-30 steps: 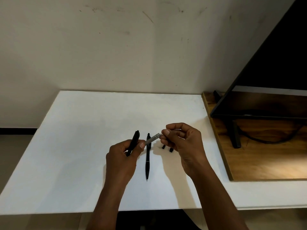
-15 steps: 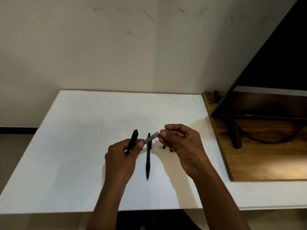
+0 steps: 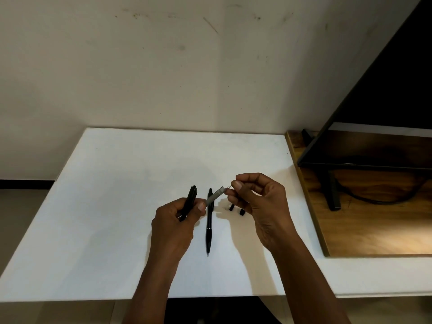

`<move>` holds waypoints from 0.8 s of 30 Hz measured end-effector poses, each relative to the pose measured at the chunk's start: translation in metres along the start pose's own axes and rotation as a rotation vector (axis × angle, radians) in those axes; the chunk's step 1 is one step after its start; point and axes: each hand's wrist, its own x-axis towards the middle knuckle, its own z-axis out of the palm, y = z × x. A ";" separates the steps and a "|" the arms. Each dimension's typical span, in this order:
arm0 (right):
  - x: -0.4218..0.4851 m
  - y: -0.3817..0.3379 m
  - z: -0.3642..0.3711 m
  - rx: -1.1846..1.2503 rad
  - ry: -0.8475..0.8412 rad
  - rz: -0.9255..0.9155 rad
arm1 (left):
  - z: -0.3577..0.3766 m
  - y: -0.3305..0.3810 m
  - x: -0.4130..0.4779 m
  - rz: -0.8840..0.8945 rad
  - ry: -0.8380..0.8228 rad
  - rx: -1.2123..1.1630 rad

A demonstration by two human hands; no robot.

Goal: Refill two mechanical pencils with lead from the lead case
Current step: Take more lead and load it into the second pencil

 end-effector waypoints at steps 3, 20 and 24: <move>0.000 -0.001 0.000 -0.025 0.015 -0.016 | 0.000 -0.002 0.000 -0.020 -0.026 -0.021; 0.010 -0.013 -0.022 0.150 0.172 -0.051 | -0.001 -0.009 0.002 -0.035 -0.111 -0.018; 0.010 -0.013 -0.025 0.004 0.055 0.014 | -0.001 -0.009 0.003 -0.015 -0.126 0.010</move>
